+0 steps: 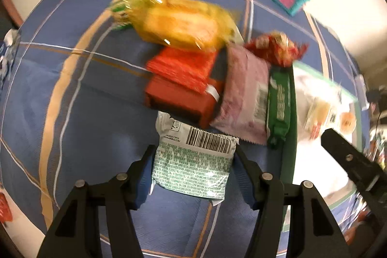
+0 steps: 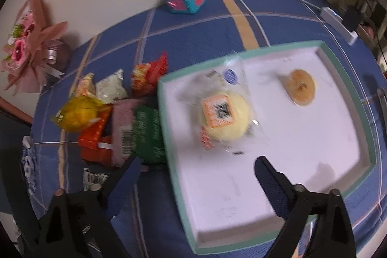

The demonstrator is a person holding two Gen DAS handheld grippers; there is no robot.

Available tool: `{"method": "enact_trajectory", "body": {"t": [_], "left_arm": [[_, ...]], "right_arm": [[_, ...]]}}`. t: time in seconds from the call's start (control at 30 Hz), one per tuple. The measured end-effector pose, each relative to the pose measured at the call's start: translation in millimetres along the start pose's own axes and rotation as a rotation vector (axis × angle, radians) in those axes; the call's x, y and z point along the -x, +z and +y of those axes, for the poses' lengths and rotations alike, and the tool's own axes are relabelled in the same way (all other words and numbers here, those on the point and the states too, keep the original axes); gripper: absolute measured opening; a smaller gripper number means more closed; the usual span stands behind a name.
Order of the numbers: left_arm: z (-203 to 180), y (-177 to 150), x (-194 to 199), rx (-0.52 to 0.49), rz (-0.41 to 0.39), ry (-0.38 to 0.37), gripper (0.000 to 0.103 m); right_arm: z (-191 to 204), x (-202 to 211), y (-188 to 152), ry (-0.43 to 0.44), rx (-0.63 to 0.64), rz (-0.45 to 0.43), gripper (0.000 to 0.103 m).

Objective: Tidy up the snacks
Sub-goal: 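Grasp the green-white pack with the left tool while the right tool grasps the green biscuit pack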

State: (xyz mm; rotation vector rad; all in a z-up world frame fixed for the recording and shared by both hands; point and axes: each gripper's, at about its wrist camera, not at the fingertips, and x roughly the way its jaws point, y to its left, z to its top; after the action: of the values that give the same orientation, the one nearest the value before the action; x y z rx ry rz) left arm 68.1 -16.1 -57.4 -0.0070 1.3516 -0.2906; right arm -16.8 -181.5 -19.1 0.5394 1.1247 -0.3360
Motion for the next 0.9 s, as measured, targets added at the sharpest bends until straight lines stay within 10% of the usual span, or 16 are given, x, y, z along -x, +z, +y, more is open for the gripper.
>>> {"method": "enact_trajectory", "body": {"t": [0.43, 0.9], "left_arm": [[48, 29, 22, 0.105, -0.084, 0.004, 0.063], [62, 26, 19, 0.119, -0.062, -0.009, 0.063]], "right_arm": [[65, -30, 12, -0.002, 0.187, 0.033, 0.049], [85, -55, 16, -0.146, 0.297, 0.087, 0.031]]}}
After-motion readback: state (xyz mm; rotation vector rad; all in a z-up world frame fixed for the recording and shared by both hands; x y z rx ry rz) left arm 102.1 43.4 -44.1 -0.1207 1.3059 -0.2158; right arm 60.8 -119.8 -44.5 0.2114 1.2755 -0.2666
